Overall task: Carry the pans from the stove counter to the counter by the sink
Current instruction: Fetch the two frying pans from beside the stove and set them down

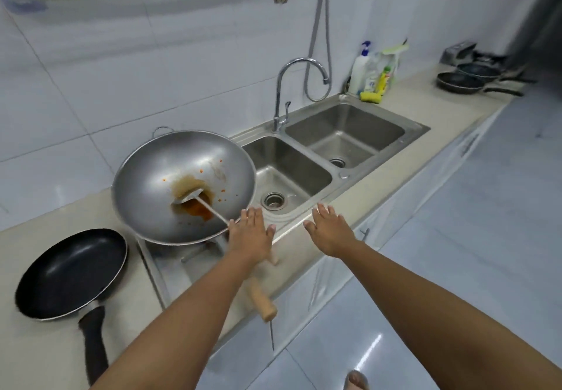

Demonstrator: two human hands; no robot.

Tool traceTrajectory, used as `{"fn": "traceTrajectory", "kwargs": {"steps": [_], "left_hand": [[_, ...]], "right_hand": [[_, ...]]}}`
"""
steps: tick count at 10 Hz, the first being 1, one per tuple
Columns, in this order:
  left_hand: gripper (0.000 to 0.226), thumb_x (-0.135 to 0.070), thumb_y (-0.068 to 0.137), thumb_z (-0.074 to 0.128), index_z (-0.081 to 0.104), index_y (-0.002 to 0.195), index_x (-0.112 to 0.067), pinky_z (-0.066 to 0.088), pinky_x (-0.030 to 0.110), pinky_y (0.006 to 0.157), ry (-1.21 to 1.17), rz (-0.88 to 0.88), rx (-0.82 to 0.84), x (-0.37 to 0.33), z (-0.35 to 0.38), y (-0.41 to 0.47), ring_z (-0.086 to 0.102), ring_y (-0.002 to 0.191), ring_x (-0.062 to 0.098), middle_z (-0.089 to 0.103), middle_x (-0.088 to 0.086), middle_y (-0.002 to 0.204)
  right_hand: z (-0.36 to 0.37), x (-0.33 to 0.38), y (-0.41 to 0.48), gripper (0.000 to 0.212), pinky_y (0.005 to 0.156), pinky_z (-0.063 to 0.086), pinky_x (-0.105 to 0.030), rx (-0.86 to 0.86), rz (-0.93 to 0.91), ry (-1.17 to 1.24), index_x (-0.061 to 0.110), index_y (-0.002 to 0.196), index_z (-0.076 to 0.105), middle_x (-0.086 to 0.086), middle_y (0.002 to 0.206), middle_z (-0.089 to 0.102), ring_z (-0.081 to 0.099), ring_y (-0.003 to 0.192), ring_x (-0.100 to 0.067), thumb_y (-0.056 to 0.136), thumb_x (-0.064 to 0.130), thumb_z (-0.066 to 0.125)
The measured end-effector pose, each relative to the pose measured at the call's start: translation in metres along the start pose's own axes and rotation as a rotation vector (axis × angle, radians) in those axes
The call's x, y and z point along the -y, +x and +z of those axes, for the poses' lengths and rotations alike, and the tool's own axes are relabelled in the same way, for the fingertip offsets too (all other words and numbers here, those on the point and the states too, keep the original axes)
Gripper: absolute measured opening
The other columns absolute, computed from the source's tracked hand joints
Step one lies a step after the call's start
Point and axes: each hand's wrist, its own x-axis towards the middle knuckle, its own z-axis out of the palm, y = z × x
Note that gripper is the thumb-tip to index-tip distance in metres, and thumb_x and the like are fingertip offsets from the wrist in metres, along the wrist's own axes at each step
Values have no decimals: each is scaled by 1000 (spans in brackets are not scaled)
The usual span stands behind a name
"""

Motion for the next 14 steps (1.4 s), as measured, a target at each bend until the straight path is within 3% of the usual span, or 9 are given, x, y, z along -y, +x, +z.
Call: {"fn": "traceTrajectory", "kwargs": {"steps": [1,2,4,5,8,10,14], "left_hand": [[69,-48,105,16,2,159,-8,2,50,121,55,151,105,-83,17,33,-2,153,26,0,10,167],[68,-47,105,16,1,159,-8,2,49,121,83,167,151,-115,27,42,-2,153,26,-1,11,167],[66,-45,106,14,-1,158,-7,0,48,122,91,336,261,-255,53,72,-2,153,26,-2,11,167],[66,-44,106,16,5,158,-5,6,48,122,99,390,263,-313,65,85,5,153,27,5,13,166],[66,-44,106,13,-1,158,-6,0,48,122,180,474,390,-441,104,128,-3,153,27,-2,12,167],[65,-42,107,13,0,158,-4,0,48,122,226,529,403,-513,109,190,-2,153,28,-1,14,166],[65,-42,107,12,0,158,-4,1,48,123,252,632,388,-705,101,398,-2,153,29,-1,14,166]], "right_hand": [[-17,-77,-14,62,122,6,-48,-28,150,47,9,157,17,-9,166,4,1,152,-28,105,43,17],[-17,-112,-23,61,122,7,-47,27,171,33,8,156,18,-9,166,5,3,152,-28,105,41,19],[-42,-251,-49,59,121,10,-48,93,393,-6,8,156,20,-9,166,5,4,151,-28,105,39,16],[-53,-305,-59,60,121,9,-48,109,453,14,6,156,17,-10,166,5,3,152,-29,105,39,16],[-70,-434,-55,61,121,10,-47,139,574,47,7,156,17,-9,166,5,4,151,-29,105,41,16],[-95,-509,-16,61,121,8,-47,142,617,85,7,157,14,-9,166,3,2,152,-28,105,41,16],[-192,-700,126,60,120,12,-48,57,712,130,7,156,19,-8,166,8,7,151,-28,105,40,17]]}}
